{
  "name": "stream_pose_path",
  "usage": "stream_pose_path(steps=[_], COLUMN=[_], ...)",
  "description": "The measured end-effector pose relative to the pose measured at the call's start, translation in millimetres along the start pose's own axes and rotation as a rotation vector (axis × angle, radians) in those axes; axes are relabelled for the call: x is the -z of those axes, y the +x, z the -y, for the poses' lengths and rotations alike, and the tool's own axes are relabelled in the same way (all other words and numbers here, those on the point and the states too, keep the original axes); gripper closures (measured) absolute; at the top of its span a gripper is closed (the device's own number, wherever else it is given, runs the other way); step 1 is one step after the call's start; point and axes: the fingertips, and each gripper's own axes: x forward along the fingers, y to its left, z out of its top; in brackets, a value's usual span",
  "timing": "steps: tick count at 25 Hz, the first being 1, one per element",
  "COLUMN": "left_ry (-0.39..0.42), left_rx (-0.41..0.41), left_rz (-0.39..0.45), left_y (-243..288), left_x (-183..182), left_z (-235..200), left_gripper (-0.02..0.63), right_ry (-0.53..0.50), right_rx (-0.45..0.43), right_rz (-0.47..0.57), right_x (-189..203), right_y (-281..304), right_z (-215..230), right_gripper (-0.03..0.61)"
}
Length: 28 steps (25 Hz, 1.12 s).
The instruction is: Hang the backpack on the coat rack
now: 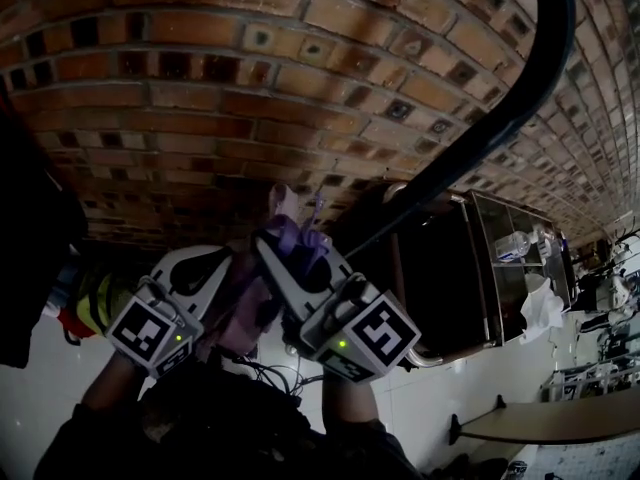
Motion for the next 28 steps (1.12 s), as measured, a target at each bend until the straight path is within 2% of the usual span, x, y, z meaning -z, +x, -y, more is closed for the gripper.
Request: stream_pose_path(steps=[7,20,28], left_ry=[-0.013,-0.021,-0.038], left_rx=[0.031,0.022,0.018], left_rz=[0.004,-0.028,-0.046], left_y=[21,28,31], left_x=[-1,16,24], left_z=[22,46,62], left_gripper=[0.600,0.600,0.600], right_ry=[0.034,0.164,0.136], right_rx=[0.072,0.142,0.125], right_rz=[0.026,0.040,-0.034], right_x=[-2,47,70], right_y=[-32,-69,-84], right_z=[17,37,33], right_gripper=[0.575,0.575,0.575])
